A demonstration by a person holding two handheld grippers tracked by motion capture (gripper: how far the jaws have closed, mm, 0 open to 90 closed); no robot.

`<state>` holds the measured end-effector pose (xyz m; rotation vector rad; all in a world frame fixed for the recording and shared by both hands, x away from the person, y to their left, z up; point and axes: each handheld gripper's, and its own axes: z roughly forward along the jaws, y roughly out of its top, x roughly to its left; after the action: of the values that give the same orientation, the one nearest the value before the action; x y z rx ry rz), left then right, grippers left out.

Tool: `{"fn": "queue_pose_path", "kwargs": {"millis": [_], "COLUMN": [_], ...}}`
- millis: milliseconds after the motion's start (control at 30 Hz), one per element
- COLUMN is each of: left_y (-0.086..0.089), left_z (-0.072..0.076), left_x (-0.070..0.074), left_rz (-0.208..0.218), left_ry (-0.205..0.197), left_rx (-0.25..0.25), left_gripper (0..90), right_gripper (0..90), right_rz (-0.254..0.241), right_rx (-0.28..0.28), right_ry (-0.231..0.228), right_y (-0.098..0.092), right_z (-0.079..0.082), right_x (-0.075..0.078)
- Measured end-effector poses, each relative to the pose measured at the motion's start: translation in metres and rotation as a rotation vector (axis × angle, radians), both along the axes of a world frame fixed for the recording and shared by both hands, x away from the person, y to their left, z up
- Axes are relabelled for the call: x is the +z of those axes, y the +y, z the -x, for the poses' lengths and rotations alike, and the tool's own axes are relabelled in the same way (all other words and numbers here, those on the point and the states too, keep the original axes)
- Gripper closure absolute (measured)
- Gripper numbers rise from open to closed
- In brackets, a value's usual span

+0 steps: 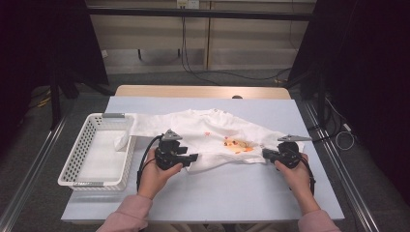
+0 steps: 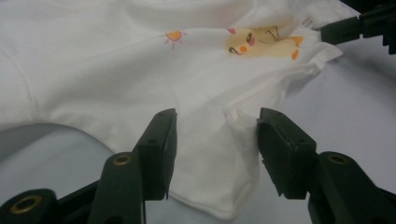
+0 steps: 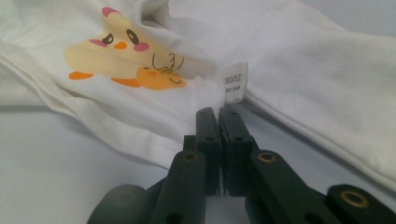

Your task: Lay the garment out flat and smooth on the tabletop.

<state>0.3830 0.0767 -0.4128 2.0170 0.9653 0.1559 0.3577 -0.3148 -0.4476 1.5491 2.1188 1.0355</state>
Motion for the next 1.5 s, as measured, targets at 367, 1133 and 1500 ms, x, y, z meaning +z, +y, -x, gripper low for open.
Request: {"fn": "queue_pose_path", "kwargs": {"millis": [367,1133,1500], "left_y": [0.001,-0.018,-0.007], "left_z": [-0.013,0.011,0.024], "left_x": [-0.007,-0.02,-0.023], "left_rz": [0.014,-0.045,-0.123], "left_ry": [0.032,0.127,0.044], "left_rx": [0.062,-0.085,-0.014], "left_gripper": [77.4,80.4,53.8], "right_gripper": [88.0,86.0,76.3], "right_rz": [-0.007,-0.012,0.001], "right_rx": [-0.001,-0.013,-0.014], "right_ry": [0.004,0.013,-0.016], "right_y": [0.0,0.0,-0.003], "right_z": [0.0,0.0,0.006], "right_x": [0.0,-0.001,0.003]}}
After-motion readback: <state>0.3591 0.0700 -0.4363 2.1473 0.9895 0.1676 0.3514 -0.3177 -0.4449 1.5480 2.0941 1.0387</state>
